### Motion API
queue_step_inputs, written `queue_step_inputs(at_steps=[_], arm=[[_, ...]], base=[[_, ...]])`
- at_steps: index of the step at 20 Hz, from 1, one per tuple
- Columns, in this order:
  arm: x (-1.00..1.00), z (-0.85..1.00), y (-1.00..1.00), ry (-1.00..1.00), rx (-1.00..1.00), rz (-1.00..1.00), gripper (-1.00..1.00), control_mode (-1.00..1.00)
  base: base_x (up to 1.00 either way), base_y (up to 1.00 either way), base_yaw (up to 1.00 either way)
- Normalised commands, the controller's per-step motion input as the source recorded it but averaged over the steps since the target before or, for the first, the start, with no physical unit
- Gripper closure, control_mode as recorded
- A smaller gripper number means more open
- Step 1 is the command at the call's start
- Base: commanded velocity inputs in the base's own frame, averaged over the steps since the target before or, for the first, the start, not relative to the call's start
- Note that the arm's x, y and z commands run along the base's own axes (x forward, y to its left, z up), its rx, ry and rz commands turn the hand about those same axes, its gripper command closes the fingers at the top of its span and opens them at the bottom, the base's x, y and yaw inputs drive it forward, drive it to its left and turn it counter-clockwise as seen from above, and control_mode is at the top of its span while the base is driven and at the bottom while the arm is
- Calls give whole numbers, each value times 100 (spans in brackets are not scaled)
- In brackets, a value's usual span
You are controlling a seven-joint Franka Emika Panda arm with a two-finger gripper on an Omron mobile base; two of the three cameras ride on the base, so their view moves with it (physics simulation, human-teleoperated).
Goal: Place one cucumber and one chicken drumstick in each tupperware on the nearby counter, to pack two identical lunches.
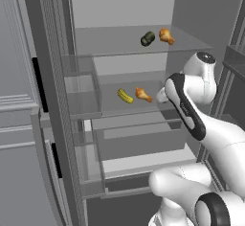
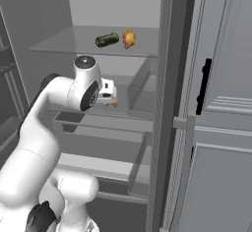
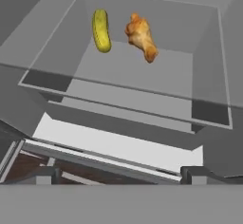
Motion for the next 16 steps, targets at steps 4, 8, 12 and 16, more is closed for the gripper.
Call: queue_step_inputs(at_steps=[4, 8, 12, 16], arm=[[76, 0, 9, -4, -1, 9, -100, -100], [95, -23, 7, 2, 0, 7, -100, -100], [86, -41, 0, 3, 0, 9, -100, -100], [81, -48, 0, 1, 0, 8, -100, -100]], base=[[0, 0, 0], [0, 0, 0], [0, 0, 0], [0, 0, 0]])
